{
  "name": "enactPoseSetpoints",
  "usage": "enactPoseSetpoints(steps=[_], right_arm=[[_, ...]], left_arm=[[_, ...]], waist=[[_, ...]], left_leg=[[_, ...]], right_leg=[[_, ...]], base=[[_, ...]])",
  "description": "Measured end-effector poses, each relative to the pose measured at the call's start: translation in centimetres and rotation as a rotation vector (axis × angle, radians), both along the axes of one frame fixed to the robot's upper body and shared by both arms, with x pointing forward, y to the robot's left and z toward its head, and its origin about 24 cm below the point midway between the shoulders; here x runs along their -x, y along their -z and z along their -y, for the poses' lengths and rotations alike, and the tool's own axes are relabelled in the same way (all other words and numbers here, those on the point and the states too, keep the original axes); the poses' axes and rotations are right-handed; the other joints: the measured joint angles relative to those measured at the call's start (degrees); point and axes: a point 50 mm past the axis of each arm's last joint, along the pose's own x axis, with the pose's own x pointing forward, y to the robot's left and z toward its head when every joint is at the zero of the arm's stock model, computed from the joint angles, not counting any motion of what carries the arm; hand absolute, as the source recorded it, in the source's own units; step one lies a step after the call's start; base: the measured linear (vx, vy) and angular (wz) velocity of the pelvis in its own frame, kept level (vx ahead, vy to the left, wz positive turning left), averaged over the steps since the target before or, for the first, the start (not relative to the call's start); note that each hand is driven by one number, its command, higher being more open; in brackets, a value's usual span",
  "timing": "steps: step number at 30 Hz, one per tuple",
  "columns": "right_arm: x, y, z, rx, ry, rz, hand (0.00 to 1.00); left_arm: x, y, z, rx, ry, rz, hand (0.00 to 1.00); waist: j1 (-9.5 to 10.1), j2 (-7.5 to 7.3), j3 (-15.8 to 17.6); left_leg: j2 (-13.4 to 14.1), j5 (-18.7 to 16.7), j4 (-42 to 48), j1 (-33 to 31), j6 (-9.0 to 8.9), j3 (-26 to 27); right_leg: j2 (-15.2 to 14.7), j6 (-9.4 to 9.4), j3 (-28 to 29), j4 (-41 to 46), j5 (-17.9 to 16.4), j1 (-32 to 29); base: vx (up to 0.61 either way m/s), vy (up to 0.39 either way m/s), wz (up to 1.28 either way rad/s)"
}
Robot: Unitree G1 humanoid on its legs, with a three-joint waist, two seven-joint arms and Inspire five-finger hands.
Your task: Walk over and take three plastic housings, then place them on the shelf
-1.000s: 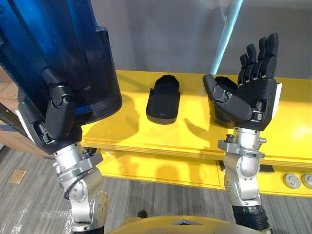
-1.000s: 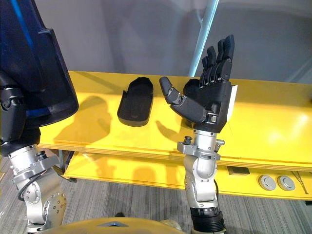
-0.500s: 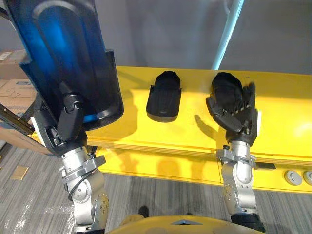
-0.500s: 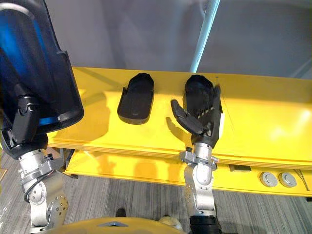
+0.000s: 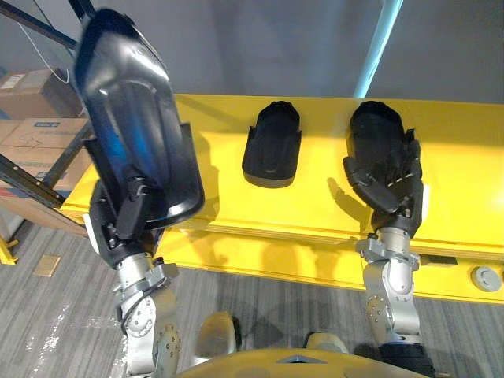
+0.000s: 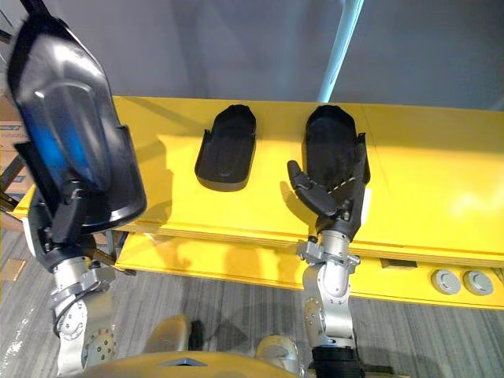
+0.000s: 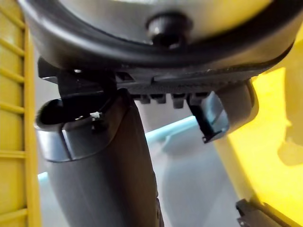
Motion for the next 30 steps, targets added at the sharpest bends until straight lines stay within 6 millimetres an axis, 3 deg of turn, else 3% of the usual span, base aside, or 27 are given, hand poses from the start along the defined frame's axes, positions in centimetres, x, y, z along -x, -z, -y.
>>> enactPoseSetpoints(steps=[2, 4, 5, 6, 7, 8, 9, 11, 13, 14, 17, 21, 25, 30], right_arm=[[0.2, -0.6, 0.6, 0.016, 0.024, 0.036, 1.00], [0.4, -0.9, 1.1, 0.034, 0.039, 0.052, 1.00], [0.6, -1.0, 1.4, 0.029, 0.064, 0.061, 1.00], [0.8, -1.0, 1.5, 0.022, 0.089, 0.066, 1.00], [1.0, -0.7, 1.0, 0.016, 0.145, 0.051, 1.00], [1.2, -0.6, 0.6, 0.060, 0.171, 0.038, 1.00], [1.1, -0.9, 0.1, 0.136, 0.206, 0.039, 1.00], [1.2, -2.4, -0.1, 0.255, 0.252, 0.096, 1.00], [1.9, -6.3, 0.0, 0.400, 0.301, 0.308, 1.00], [2.1, -7.4, 0.1, 0.444, 0.317, 0.369, 1.00], [3.3, -11.1, -0.2, 0.565, 0.362, 0.610, 1.00], [3.7, -12.0, 0.2, 0.622, 0.349, 0.662, 1.00], [3.6, -11.8, 0.9, 0.618, 0.291, 0.618, 1.00], [3.5, -10.9, 1.5, 0.489, 0.087, 0.566, 1.00]], left_arm=[[-0.1, 0.1, 0.4, 0.002, 0.023, 0.000, 0.00], [0.0, -0.1, 0.5, -0.008, 0.037, 0.023, 0.00], [-0.1, -0.4, 0.5, -0.023, 0.056, 0.047, 0.00], [-0.2, -0.7, 0.5, -0.033, 0.073, 0.065, 0.00], [-0.5, -1.2, 0.1, -0.071, 0.098, 0.093, 0.00], [-0.4, -1.2, -0.1, -0.083, 0.108, 0.094, 0.00], [-0.4, -1.4, -0.4, -0.094, 0.114, 0.103, 0.00], [-0.5, -2.0, -1.1, -0.114, 0.114, 0.135, 0.00], [-0.7, -3.9, -1.9, -0.124, 0.098, 0.232, 0.00], [-0.7, -4.5, -2.0, -0.132, 0.093, 0.261, 0.00], [-0.8, -7.8, -1.7, -0.168, 0.095, 0.421, 0.00], [-0.1, -9.4, -0.9, -0.199, 0.095, 0.499, 0.00], [0.1, -9.1, -0.9, -0.176, 0.068, 0.496, 0.00], [0.2, -8.9, -1.0, -0.162, 0.052, 0.487, 0.00]], waist=[[-0.50, 0.53, -0.1], [-1.03, 1.91, -0.6], [-1.15, 2.47, -1.0], [-1.23, 2.66, -1.1], [-0.29, 0.01, 0.4], [0.36, -0.01, 0.4], [0.99, 0.02, 0.4], [1.26, -0.59, 0.1], [1.11, -1.00, -0.2], [1.12, -1.03, -0.3], [0.14, -1.12, -1.7], [-0.72, -0.05, -3.4], [-1.09, 0.86, -4.1], [-0.82, 1.03, -4.2]], left_leg=[[1.8, 1.7, -0.3, 0.7, -0.10, -5.8], [2.9, 3.1, -2.3, 2.7, -1.37, -7.0], [2.7, -3.1, -4.7, 4.7, -7.63, -3.8], [2.3, -6.3, -5.4, 5.5, -9.48, -1.8], [0.2, -7.4, -2.1, 4.9, -7.63, 0.6], [0.1, -8.9, -0.2, 3.8, -6.45, 1.8], [0.0, -9.5, 0.6, 3.2, -4.93, 3.5], [-0.1, -8.7, -1.3, 3.8, -2.88, 5.2], [-1.9, -7.1, -4.6, 5.2, -0.99, 6.7], [-2.3, -6.8, -5.4, 5.8, -0.76, 7.1], [-3.5, -5.5, -7.9, 7.3, -0.30, 8.1], [-2.2, -4.0, -9.5, 7.6, -1.38, 7.5], [-1.7, 0.8, -16.4, 8.9, -2.24, 6.7], [-1.7, 2.7, -18.3, 9.4, -2.06, 5.6]], right_leg=[[-3.0, 2.76, 2.8, 3.0, -0.8, -2.9], [-4.6, 5.73, 5.3, 3.8, -0.3, -4.8], [-5.6, 7.80, 6.8, 2.9, 1.0, -5.4], [-6.5, 8.84, 7.3, 1.9, 2.1, -5.3], [-8.8, 8.96, 9.1, -0.9, 6.5, -4.9], [-8.8, 7.77, 9.1, -3.7, 11.7, -4.9], [-8.4, 6.32, 7.2, -7.3, 18.9, -5.0], [-6.7, 5.83, 3.3, -4.3, 16.5, -5.3], [-3.5, 5.82, 1.2, 1.6, 8.0, -5.6], [-2.9, 5.45, 1.1, 2.8, 6.3, -5.8], [-1.7, 1.71, -0.8, 2.4, 2.7, -4.9], [1.0, 3.38, -2.2, -3.4, 4.9, -2.2], [2.7, 2.20, -3.4, -5.3, 5.6, -2.4], [2.6, 1.29, -3.9, -2.2, 4.2, -3.6]], base=[[-0.08, 0.471, -0.26], [-0.06, 0.556, -0.33], [-0.04, 0.511, -0.20], [-0.08, 0.730, -0.38], [-0.09, 0.574, -0.43], [-0.15, 0.699, -0.63], [-0.15, 0.515, -0.52], [-0.09, 0.375, -0.30], [-0.01, 0.215, -0.19], [-0.02, 0.160, -0.20], [-0.03, 0.057, -0.14], [-0.01, -0.067, 0.03], [-0.04, -0.117, 0.10], [-0.01, -0.052, 0.10]])
